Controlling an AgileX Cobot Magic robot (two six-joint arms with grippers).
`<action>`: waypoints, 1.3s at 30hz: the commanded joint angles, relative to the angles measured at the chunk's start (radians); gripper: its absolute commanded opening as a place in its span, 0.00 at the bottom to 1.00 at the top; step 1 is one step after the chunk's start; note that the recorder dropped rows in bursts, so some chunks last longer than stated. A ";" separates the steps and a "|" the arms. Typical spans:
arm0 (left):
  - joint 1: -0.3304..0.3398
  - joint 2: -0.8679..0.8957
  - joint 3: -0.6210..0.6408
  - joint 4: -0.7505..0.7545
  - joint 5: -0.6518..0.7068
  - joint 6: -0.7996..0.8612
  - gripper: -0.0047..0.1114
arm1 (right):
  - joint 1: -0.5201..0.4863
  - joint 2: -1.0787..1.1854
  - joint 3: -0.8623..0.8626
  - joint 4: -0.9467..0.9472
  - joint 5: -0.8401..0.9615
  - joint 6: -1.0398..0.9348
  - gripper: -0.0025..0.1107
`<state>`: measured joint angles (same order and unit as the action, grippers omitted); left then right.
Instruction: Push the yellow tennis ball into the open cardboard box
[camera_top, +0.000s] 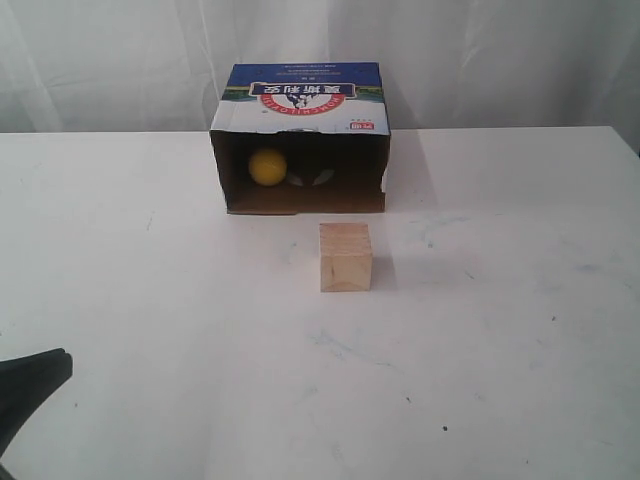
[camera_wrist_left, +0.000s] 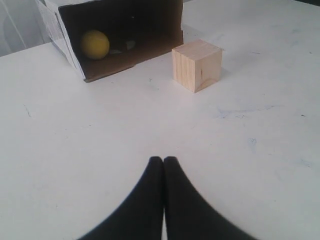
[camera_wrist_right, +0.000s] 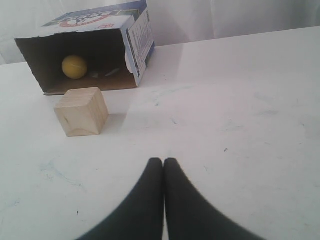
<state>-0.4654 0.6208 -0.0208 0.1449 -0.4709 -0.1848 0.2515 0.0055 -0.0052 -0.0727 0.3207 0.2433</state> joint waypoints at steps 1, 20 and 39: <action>-0.005 -0.030 0.007 -0.011 0.009 -0.009 0.04 | -0.003 -0.005 0.005 -0.005 -0.008 -0.004 0.02; -0.008 -0.470 0.021 -0.011 0.522 -0.009 0.04 | -0.003 -0.005 0.005 -0.005 -0.008 -0.004 0.02; 0.119 -0.621 0.021 -0.011 0.603 -0.009 0.04 | -0.003 -0.005 0.005 -0.005 -0.008 -0.004 0.02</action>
<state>-0.3530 0.0046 -0.0028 0.1449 0.1278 -0.1857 0.2515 0.0055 -0.0052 -0.0727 0.3207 0.2433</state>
